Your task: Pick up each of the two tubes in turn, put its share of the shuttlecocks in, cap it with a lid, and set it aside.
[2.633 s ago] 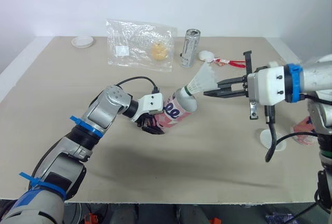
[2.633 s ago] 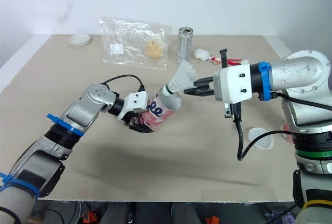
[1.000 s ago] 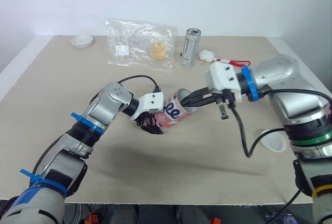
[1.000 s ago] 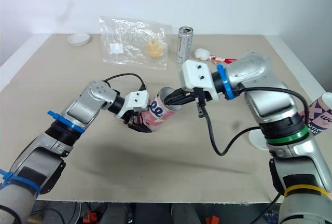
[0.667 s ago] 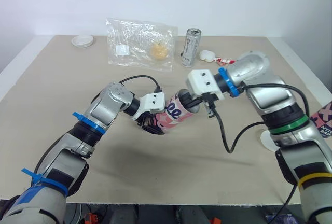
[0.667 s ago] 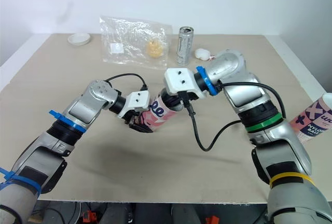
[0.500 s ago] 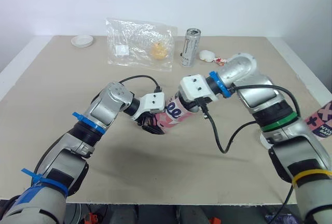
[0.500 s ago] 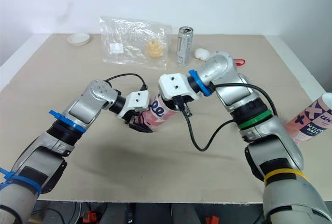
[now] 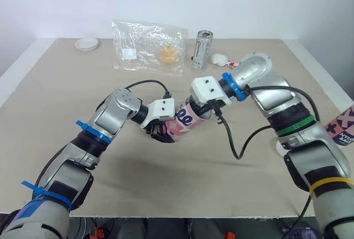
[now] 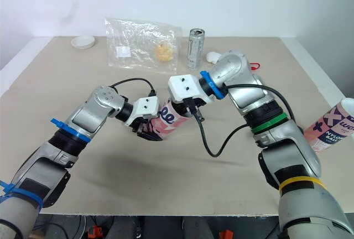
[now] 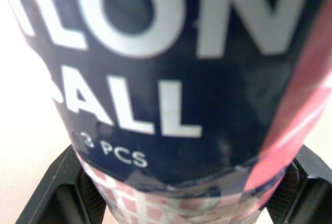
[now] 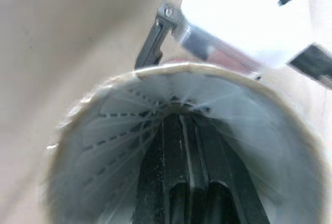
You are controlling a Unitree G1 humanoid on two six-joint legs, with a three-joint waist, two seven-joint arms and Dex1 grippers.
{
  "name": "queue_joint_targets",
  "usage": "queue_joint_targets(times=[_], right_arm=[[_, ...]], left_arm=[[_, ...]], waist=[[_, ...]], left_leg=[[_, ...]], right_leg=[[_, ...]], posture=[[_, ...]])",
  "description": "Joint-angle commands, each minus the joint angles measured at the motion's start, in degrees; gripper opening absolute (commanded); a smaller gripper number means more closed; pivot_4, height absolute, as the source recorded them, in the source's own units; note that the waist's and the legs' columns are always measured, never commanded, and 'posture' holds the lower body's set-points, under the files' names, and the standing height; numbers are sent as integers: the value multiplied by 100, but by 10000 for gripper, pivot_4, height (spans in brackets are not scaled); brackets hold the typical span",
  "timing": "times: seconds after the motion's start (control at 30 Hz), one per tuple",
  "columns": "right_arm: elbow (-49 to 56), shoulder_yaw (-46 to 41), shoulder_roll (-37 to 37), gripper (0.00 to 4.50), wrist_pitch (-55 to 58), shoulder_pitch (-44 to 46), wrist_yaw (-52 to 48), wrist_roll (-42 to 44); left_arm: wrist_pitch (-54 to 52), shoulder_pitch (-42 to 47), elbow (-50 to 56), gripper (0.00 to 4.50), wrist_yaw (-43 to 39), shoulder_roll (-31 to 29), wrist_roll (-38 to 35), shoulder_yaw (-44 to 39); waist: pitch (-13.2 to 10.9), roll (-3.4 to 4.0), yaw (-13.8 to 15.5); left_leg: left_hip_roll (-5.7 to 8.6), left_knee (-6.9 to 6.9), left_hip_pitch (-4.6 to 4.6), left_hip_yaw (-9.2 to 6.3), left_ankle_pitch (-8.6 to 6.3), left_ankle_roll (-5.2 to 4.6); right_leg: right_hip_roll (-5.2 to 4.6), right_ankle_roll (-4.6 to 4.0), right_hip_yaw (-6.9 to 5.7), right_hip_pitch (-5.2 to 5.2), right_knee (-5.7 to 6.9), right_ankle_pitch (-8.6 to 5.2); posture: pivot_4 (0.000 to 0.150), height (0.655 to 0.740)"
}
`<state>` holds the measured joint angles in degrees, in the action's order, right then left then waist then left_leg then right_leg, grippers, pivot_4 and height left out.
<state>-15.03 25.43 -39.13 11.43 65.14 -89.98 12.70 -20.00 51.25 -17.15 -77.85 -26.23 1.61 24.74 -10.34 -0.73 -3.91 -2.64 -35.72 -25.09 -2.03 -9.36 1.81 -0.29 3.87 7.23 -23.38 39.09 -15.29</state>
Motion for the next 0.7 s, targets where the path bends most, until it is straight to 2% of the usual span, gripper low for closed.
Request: queue_joint_targets(times=[0.03, 0.23, 0.37, 0.47, 0.6, 0.7], right_arm=[[394, -734, -218, 518, 831, 229, -252, 755], [670, -1577, -786, 518, 1709, -152, 18, 1319], [1112, -2242, -1102, 518, 2359, -757, 625, 1600], [1379, -2700, -1429, 518, 2649, -1397, 1068, 1602], [1781, -3590, -2000, 518, 2556, -3103, 1755, 1250], [1951, -4113, -2047, 518, 2443, -3829, 2178, 1213]], left_arm=[[83, -75, 102, 33442, 30, 1, -54, -34], [358, -93, -109, 33442, 274, 151, -83, -158], [503, -214, -107, 33442, 394, 203, -185, -270], [584, -317, -51, 33442, 476, 281, -328, -411], [744, -601, -41, 33442, 1047, 880, -923, -1030], [921, -936, 83, 33442, 1301, 1104, -1018, -1141]], waist=[[0, 0, -2], [0, 0, 31], [0, -2, 84], [0, -2, 114], [-1, -4, 189], [-1, -2, 161]], left_leg=[[0, 1, 1, 0, 0, 0], [1, -1, 0, -7, 0, -1], [2, 0, -1, -5, -1, -1], [1, 1, -2, -4, -1, -1], [5, 0, -10, -7, -1, -1], [12, -4, -12, 2, -5, -2]], right_leg=[[1, -1, -1, 0, 0, -1], [-2, 5, -7, 3, -1, -5], [-3, 5, -6, 2, -4, -5], [-2, 4, -5, -1, -3, -6], [-9, 9, -11, 1, -8, -9], [-17, 11, -1, 0, -9, -7]], posture=[[1500, 7400], [1500, 7400], [1500, 7400], [1500, 7400], [1500, 7400], [1500, 7400]])
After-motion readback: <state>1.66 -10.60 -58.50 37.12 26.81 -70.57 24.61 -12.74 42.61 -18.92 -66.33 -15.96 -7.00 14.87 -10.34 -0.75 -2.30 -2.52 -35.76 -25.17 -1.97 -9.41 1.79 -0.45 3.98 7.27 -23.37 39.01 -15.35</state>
